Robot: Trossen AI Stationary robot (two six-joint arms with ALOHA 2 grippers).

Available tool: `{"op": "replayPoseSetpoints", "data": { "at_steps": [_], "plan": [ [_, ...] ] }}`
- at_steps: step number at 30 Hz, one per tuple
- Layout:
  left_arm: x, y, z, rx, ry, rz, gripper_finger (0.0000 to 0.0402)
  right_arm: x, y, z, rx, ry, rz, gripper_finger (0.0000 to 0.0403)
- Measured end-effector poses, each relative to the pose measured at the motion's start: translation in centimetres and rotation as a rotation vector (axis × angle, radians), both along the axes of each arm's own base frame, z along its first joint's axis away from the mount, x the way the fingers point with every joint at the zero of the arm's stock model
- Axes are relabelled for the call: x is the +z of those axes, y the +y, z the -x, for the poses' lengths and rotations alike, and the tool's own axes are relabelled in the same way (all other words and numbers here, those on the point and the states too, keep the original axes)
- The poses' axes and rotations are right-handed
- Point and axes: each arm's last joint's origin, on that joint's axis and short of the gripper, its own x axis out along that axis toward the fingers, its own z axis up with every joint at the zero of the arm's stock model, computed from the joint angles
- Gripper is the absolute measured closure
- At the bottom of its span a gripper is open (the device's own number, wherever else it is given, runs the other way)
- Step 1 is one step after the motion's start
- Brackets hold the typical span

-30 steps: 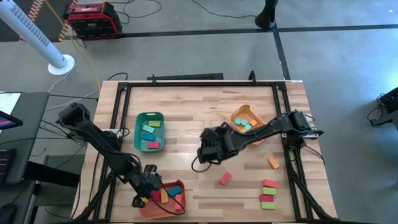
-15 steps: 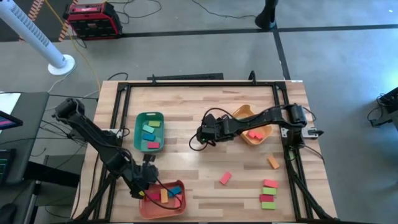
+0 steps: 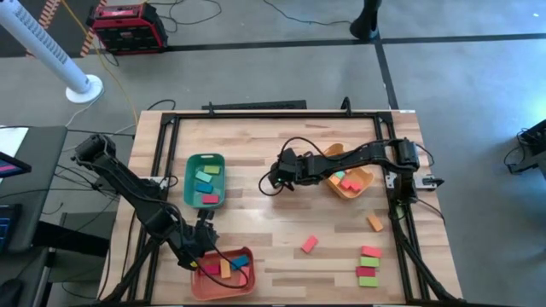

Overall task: Sort blocks by size
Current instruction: Put the thick brown rectangular block into the orange bin

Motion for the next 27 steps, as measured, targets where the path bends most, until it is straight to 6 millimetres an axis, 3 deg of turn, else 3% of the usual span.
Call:
{"op": "replayPoseSetpoints", "data": {
  "at_steps": [6,14,21,27],
  "plan": [
    [0.0,0.0,0.0,-0.004,0.0,-0.003,0.0242,-0.6,-0.2,-0.2,-0.017,-0.008,-0.019,0.0132],
    [0.0,0.0,0.0,-0.002,-0.004,0.002,0.0242,-4.6,-0.8,-1.4,-0.042,0.066,-0.055,0.0132],
    [0.0,0.0,0.0,0.007,0.0,0.006,0.0242,-4.6,-0.4,-1.6,-0.036,0.1,-0.031,0.0143],
    [0.0,0.1,-0.1,-0.007,-0.009,-0.015,0.0242,-4.0,-0.5,-1.5,0.001,0.123,-0.006,0.0198]
  ]
}}
